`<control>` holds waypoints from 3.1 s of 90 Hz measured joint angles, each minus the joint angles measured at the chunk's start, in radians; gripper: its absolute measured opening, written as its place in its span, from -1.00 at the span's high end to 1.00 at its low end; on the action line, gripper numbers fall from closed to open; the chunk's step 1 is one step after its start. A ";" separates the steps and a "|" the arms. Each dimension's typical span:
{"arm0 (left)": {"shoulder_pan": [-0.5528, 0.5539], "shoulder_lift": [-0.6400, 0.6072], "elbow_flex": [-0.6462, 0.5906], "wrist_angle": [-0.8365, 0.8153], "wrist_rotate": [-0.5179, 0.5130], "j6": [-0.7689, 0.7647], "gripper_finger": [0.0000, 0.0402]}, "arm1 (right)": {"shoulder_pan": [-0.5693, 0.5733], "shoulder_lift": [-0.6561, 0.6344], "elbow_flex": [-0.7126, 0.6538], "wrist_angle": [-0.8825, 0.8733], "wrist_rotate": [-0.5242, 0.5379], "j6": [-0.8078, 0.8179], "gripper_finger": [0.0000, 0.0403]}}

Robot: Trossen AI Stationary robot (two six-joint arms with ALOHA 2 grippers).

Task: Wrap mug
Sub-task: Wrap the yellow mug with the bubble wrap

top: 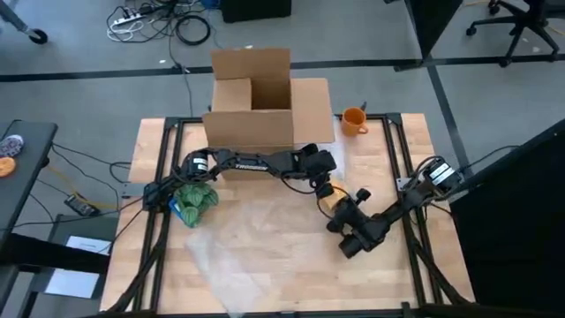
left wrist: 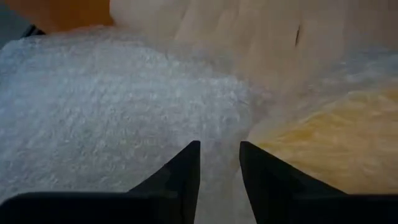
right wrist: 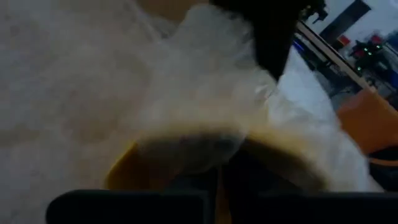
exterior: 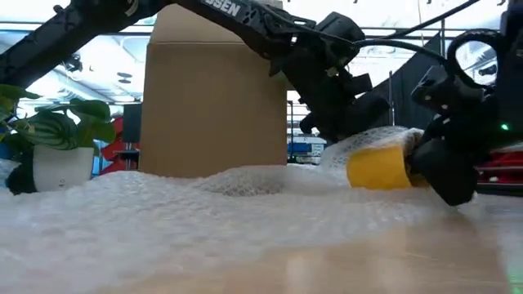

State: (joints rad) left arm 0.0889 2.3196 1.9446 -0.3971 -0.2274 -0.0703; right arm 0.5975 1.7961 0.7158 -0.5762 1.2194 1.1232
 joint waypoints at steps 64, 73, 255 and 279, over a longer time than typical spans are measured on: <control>-0.046 -0.024 0.085 -0.237 -0.073 0.017 0.51 | 0.303 -0.326 0.080 -0.446 -0.402 0.182 1.00; -0.053 -0.024 0.085 -0.245 -0.075 0.019 0.51 | 0.305 -0.326 0.080 -0.575 -0.412 0.267 1.00; -0.353 -0.134 -0.393 0.249 -0.111 -0.141 0.51 | -0.103 -0.326 -0.087 0.419 -0.313 -0.802 0.42; -0.359 -0.134 -0.393 0.246 -0.119 -0.140 0.51 | -0.234 -0.326 -0.087 0.472 -0.410 -0.919 0.84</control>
State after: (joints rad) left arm -0.2699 2.1860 1.5513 -0.1513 -0.3462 -0.2108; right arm 0.3631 1.4700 0.6289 -0.1043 0.8090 0.2042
